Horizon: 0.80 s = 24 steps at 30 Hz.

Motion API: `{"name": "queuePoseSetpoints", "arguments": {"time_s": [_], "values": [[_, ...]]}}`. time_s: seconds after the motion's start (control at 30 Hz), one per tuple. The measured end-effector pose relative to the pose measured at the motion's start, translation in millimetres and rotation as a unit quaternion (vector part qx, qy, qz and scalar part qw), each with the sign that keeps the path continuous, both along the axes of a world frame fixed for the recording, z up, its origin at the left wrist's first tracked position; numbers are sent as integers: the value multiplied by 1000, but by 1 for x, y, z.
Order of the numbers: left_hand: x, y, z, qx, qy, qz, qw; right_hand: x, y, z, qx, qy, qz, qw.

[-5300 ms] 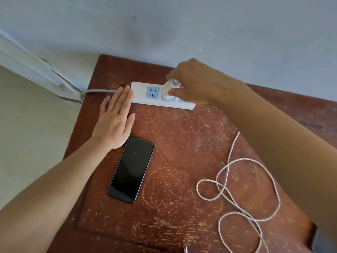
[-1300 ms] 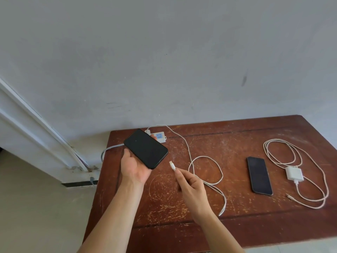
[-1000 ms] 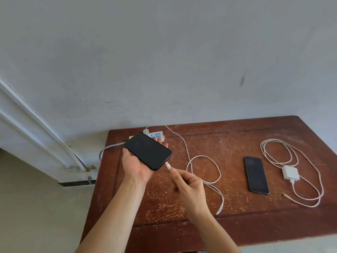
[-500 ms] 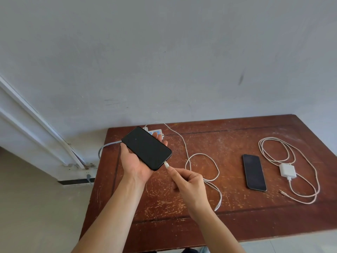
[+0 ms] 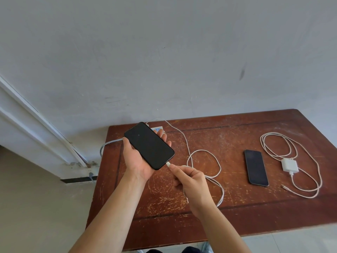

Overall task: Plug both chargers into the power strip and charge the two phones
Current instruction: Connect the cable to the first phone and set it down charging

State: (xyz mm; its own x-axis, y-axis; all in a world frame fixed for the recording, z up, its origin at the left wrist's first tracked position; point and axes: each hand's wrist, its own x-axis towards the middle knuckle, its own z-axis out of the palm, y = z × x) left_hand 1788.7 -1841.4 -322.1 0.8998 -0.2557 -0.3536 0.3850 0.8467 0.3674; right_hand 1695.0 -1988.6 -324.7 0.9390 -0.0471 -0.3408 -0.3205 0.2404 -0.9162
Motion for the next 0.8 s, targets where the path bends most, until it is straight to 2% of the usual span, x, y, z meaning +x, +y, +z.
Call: {"name": "queuePoseSetpoints", "arguments": {"time_s": [0.2, 0.5, 0.63, 0.8], "values": [[5, -1, -7, 15, 13, 1, 1000, 0, 1, 3, 41, 30, 7, 999], [5, 4, -12, 33, 15, -5, 999, 3, 7, -1, 49, 56, 21, 997], [8, 14, -11, 36, -5, -30, 999, 6, 4, 1, 2, 38, 59, 998], [11, 21, -13, 46, -7, -62, 997, 12, -5, 1, -19, 44, 26, 998]]}}
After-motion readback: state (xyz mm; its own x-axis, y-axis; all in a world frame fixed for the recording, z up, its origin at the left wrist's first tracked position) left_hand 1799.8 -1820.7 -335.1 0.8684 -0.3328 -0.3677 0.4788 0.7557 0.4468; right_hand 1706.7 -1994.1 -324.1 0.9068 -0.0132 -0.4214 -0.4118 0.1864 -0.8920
